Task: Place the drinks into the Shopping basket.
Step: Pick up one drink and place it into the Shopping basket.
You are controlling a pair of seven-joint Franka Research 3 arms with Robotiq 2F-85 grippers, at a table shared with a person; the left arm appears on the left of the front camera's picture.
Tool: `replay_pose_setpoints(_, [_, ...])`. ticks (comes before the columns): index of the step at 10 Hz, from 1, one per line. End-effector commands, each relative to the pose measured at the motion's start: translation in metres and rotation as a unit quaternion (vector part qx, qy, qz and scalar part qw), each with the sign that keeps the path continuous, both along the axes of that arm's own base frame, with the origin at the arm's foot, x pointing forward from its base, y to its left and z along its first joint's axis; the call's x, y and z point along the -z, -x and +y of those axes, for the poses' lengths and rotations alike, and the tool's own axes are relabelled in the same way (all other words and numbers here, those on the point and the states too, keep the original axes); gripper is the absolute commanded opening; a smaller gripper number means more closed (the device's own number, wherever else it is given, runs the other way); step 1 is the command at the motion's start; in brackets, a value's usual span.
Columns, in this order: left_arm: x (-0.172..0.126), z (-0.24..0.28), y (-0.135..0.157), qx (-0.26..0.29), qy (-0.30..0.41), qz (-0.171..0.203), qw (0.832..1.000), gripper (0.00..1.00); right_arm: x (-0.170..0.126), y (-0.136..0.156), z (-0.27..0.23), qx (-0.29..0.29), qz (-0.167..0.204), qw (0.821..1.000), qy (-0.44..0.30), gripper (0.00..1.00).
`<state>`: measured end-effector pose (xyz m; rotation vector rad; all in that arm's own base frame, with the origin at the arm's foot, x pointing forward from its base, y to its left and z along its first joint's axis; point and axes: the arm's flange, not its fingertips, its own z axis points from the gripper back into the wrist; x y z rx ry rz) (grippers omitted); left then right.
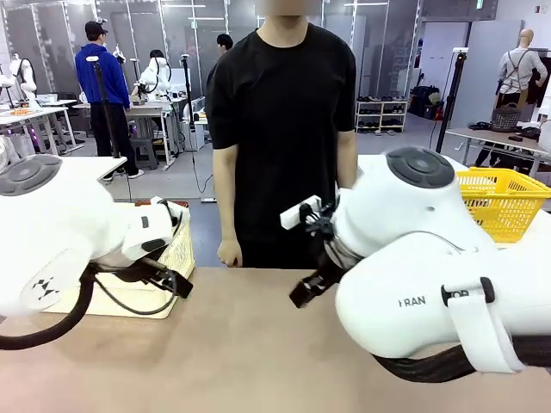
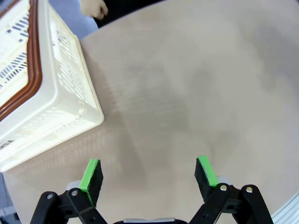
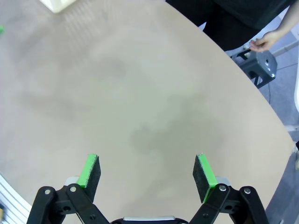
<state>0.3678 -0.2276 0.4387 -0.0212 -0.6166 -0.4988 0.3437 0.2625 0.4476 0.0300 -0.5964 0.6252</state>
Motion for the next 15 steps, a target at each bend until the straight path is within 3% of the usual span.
replay_pose_setpoints(1, [-0.004,-0.037,0.003,-0.043,-0.010,0.010,0.999,1.00,-0.009,0.005,0.030,0.076,-0.004,0.997,-0.012,1.00])
replay_pose_setpoints(5, [0.000,-0.047,0.007,-0.014,-0.018,0.019,1.000,1.00,-0.010,0.016,0.035,0.098,-0.011,0.995,-0.010,1.00])
replay_pose_setpoints(7, [-0.002,-0.037,0.014,-0.004,-0.029,0.000,1.000,1.00,-0.012,0.017,0.017,0.079,-0.013,0.997,0.008,1.00])
replay_pose_setpoints(9, [-0.001,0.009,0.016,0.002,-0.031,-0.016,0.999,1.00,-0.014,0.010,-0.039,0.073,-0.014,0.997,0.007,1.00])
replay_pose_setpoints(11, [0.020,0.064,0.010,-0.026,-0.063,-0.003,0.998,1.00,-0.002,-0.010,-0.086,0.097,0.013,0.995,0.025,1.00])
replay_pose_setpoints(13, [0.051,0.107,0.003,-0.028,-0.035,0.011,0.999,1.00,0.017,-0.031,-0.114,0.109,0.033,0.993,0.025,1.00])
replay_pose_setpoints(15, [0.074,0.133,0.001,-0.069,-0.034,0.042,0.996,1.00,0.044,-0.050,-0.138,0.136,0.069,0.988,0.010,1.00])
